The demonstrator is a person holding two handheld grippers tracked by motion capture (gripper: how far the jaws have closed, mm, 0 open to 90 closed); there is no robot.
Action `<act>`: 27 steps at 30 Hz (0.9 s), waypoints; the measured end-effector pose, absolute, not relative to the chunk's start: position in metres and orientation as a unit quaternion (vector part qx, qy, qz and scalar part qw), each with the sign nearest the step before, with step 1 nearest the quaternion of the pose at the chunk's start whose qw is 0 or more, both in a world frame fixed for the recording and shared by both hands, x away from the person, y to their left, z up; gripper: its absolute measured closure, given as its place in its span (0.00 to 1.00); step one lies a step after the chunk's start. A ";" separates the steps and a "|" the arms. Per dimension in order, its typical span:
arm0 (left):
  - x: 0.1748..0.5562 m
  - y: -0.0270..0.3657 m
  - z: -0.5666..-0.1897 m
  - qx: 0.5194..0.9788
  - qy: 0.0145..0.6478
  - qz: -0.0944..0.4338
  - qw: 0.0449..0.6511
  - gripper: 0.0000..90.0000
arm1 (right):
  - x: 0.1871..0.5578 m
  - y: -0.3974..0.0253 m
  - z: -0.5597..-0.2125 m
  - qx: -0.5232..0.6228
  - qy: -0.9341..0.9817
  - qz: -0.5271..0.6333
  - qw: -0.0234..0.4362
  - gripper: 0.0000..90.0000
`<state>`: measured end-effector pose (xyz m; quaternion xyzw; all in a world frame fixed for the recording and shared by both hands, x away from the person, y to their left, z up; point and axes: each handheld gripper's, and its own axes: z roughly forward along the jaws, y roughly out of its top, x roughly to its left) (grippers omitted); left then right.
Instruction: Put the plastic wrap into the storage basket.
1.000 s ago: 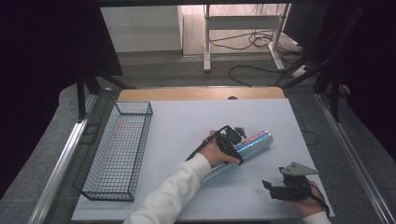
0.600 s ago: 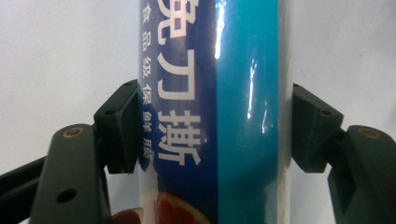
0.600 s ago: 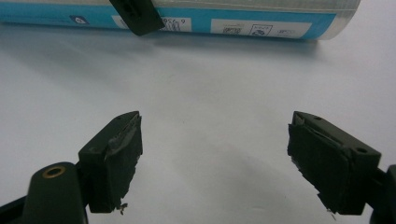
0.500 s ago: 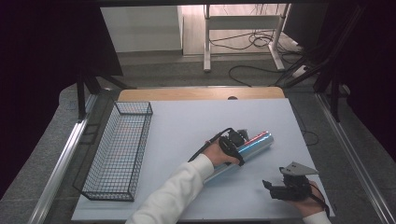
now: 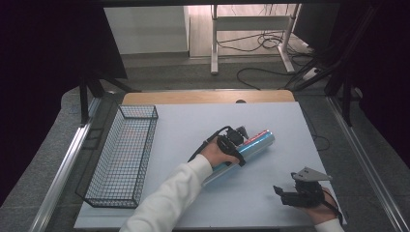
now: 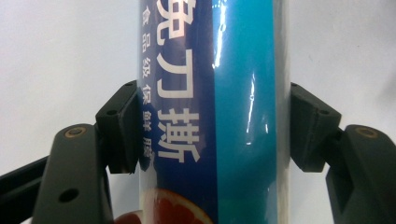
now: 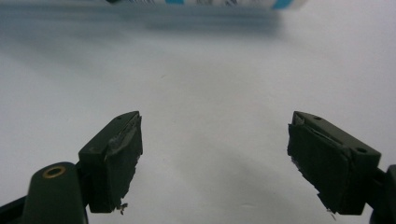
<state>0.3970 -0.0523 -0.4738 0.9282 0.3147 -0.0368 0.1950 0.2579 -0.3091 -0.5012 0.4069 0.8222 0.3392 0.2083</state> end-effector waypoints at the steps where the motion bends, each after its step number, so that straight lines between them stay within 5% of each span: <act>1: 0.397 -0.048 -0.471 0.927 0.319 -0.035 0.197 0.35 | 0.258 -0.309 -0.501 0.407 0.822 0.339 0.208 0.20; 27: 0.382 0.061 -0.409 0.886 0.390 0.016 0.252 0.35 | 0.259 -0.305 -0.499 0.403 0.822 0.343 0.209 0.20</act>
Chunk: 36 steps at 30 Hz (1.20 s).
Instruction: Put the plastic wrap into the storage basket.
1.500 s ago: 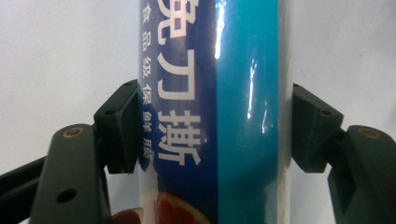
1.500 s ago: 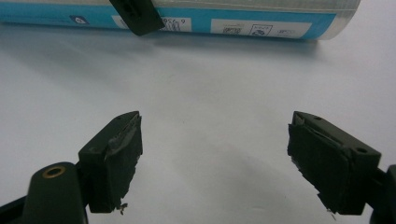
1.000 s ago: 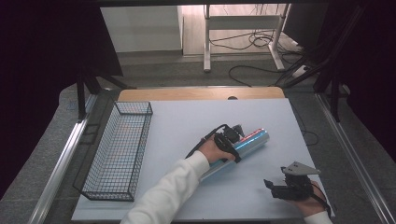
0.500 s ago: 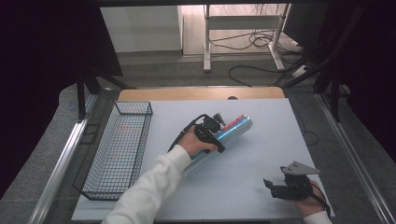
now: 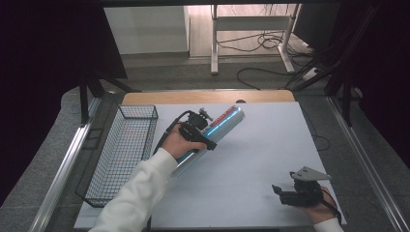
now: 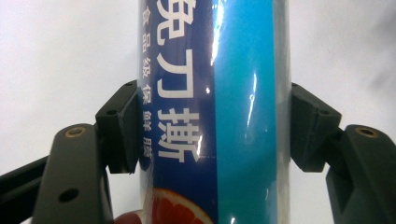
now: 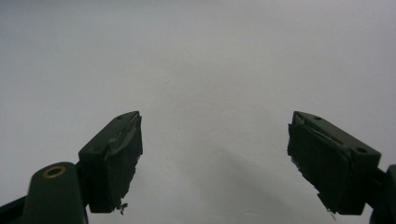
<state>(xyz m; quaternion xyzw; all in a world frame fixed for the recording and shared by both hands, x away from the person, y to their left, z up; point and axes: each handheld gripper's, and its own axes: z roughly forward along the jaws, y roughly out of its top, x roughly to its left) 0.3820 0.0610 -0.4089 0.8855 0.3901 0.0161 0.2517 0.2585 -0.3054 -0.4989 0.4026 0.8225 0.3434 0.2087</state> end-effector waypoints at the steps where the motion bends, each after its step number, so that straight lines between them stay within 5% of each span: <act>1: 0.380 0.066 -0.406 0.884 0.393 0.019 0.253 0.35 | 0.258 -0.305 -0.499 0.403 0.822 0.345 0.208 0.20; 36: 0.361 0.190 -0.366 0.822 0.492 0.079 0.276 0.35 | 0.261 -0.301 -0.496 0.398 0.822 0.350 0.210 0.20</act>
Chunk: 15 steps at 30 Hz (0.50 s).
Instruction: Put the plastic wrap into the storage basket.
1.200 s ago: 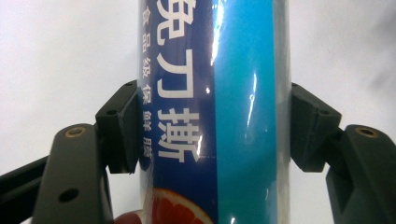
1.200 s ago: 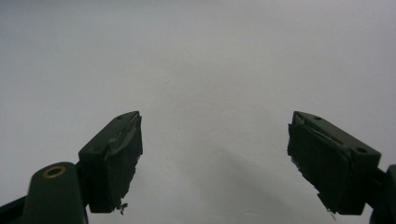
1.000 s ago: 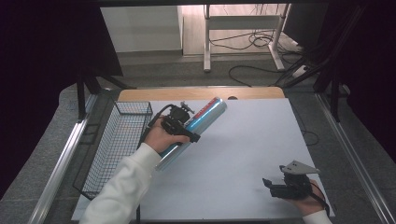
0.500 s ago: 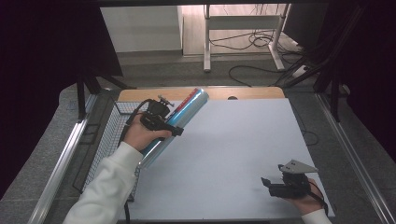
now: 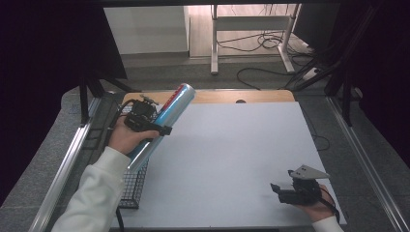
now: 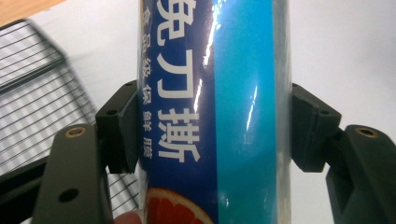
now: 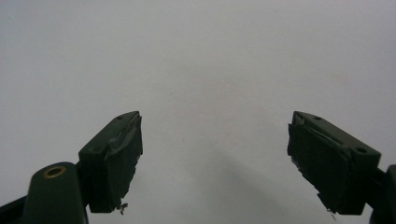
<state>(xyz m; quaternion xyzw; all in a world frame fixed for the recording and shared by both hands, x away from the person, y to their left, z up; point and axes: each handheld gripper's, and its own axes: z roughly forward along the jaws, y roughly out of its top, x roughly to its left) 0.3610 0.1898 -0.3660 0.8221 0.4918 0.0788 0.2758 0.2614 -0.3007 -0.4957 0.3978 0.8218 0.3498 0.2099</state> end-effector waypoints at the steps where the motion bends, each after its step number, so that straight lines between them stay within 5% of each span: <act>1: 0.361 0.194 -0.366 0.820 0.496 0.081 0.274 0.35 | 0.261 -0.300 -0.496 0.398 0.822 0.350 0.210 0.20; 15: 0.352 0.253 -0.391 0.777 0.572 0.093 0.248 0.35 | 0.264 -0.299 -0.497 0.395 0.823 0.350 0.208 0.20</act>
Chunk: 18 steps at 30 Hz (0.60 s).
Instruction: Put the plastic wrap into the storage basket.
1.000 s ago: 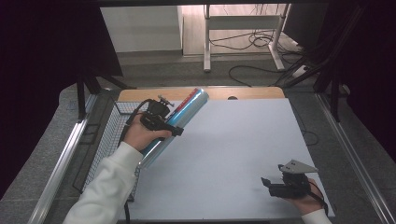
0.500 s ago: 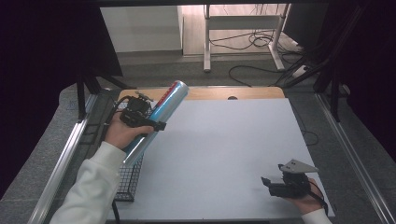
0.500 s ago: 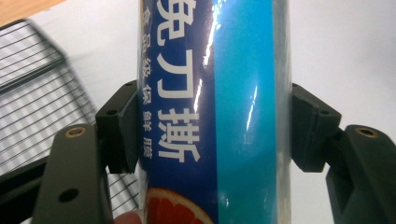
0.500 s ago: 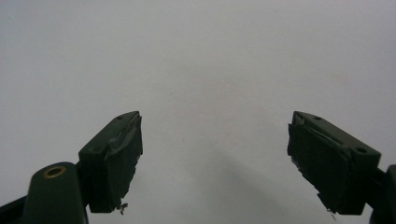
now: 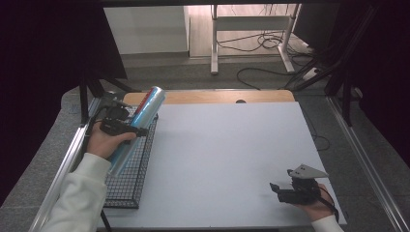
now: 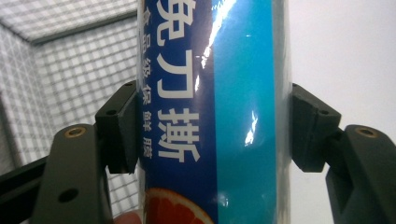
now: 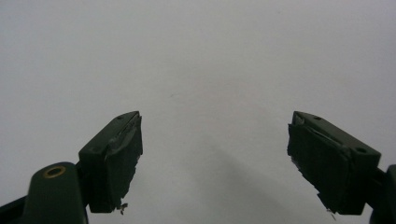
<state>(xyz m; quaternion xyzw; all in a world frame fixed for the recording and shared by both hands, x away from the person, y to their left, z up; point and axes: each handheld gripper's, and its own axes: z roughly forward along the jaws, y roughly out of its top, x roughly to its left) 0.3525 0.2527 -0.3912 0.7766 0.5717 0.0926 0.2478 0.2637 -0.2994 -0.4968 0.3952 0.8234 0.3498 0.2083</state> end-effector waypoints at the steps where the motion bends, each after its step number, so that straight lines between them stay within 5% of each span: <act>1: 0.351 0.255 -0.394 0.775 0.576 0.094 0.244 0.35 | 0.264 -0.300 -0.497 0.395 0.824 0.349 0.207 0.20; 18: 0.349 0.282 -0.442 0.735 0.642 0.086 0.201 0.35 | 0.266 -0.298 -0.497 0.390 0.827 0.348 0.208 0.20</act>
